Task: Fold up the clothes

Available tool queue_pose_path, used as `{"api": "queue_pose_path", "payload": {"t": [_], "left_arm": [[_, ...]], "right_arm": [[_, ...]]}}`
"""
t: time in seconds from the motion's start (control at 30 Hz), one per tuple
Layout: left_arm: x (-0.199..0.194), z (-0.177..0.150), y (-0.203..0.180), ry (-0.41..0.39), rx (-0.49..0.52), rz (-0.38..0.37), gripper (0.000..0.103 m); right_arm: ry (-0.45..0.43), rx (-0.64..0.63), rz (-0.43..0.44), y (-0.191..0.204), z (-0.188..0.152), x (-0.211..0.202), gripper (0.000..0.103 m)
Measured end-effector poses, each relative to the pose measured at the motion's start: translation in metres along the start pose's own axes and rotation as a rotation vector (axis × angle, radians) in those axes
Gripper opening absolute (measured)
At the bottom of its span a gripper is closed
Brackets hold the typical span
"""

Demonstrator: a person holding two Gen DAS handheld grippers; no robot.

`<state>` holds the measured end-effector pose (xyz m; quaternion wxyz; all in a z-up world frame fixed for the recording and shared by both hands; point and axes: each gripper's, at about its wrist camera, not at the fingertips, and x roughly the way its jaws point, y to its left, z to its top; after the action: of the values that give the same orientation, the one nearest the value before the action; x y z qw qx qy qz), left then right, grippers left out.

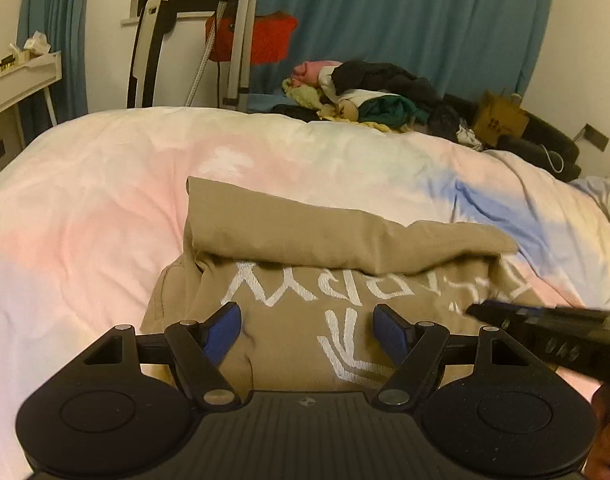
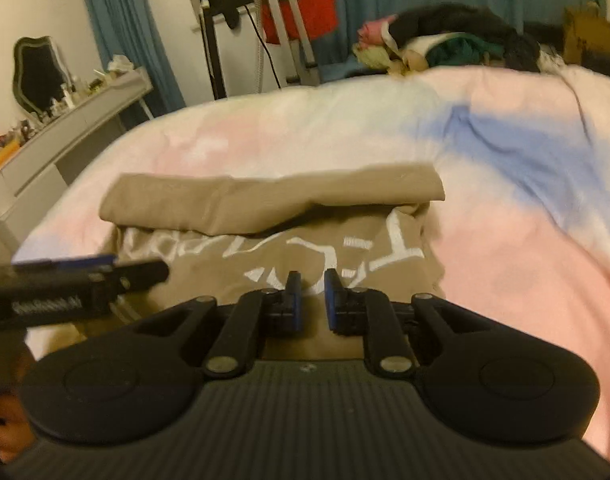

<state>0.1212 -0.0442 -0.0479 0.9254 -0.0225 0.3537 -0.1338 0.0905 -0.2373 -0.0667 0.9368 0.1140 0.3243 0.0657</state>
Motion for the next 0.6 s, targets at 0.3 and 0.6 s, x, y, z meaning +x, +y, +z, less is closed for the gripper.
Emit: {"api": "queue_pose_path", "payload": {"t": [0.3,0.6], "left_arm": [[-0.074,-0.011,0.024,0.025,-0.302,-0.205,0.082],[-0.028,-0.053,0.082,0.215,-0.839,-0.322,0.08]], "right_arm": [[-0.047,0.221,0.143,0.004,-0.005,-0.06,0.084],[0.105,0.675,0.346,-0.028,-0.051,-0.042,0.084]]}}
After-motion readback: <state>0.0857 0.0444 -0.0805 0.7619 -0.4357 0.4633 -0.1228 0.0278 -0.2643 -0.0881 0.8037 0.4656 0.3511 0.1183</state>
